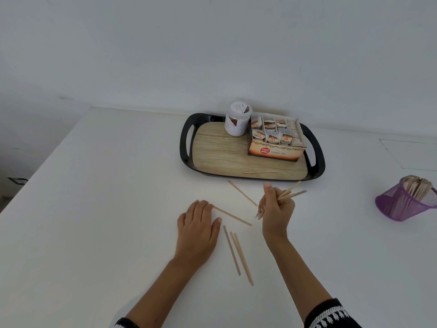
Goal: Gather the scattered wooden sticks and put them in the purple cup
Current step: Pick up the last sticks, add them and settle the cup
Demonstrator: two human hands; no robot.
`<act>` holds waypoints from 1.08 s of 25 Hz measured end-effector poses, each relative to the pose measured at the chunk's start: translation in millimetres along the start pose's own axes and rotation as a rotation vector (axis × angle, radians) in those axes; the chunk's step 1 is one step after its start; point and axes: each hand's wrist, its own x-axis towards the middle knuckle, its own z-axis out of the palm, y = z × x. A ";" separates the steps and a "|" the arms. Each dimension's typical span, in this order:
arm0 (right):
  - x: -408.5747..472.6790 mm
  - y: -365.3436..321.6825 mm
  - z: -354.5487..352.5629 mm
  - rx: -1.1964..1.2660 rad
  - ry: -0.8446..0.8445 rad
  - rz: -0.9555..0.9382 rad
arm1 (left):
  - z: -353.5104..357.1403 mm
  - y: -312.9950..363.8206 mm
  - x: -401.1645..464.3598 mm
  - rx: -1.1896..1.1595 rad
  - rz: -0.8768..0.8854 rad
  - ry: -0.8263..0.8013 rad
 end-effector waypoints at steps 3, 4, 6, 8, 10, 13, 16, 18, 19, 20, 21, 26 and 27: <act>0.9 9.8 -0.8 -0.058 -0.006 -0.036 | -1.2 2.9 -0.7 0.021 0.011 0.021; 1.1 12.3 -0.4 -0.081 -0.011 -0.050 | -1.3 3.2 -0.5 0.024 0.011 0.026; 1.3 16.1 0.5 -0.113 -0.030 -0.059 | -0.9 2.4 -0.2 0.026 0.009 0.020; -0.6 18.3 2.7 -0.120 -0.069 -0.039 | 0.1 1.5 -0.2 0.032 0.008 0.012; -3.5 19.3 5.9 -0.108 -0.093 -0.001 | 0.3 1.6 -0.4 0.033 0.009 0.008; -2.8 12.6 9.0 -0.118 -0.071 -0.032 | 0.3 1.6 -0.5 0.039 0.019 0.012; 3.5 4.1 7.7 -0.156 -0.024 -0.139 | 1.0 0.7 -0.2 0.039 0.023 0.020; 5.4 6.4 3.6 -0.172 -0.003 -0.143 | 1.9 0.3 -0.5 0.043 0.027 0.030; 4.8 10.0 1.3 -0.186 -0.003 -0.121 | 2.5 -0.2 -0.4 0.042 0.028 0.034; 3.6 14.7 -0.9 -0.201 -0.010 -0.089 | 2.9 -0.8 -0.4 0.040 0.028 0.034; 1.7 18.5 -2.5 -0.213 -0.021 -0.057 | 2.9 -1.2 -0.4 0.037 0.028 0.030; -0.6 22.2 -3.5 -0.261 -0.142 0.110 | 2.3 -0.9 -0.7 -0.003 0.029 0.030; -0.4 21.8 -2.8 -0.302 -0.199 0.162 | 1.6 -1.3 0.4 -0.040 0.003 0.034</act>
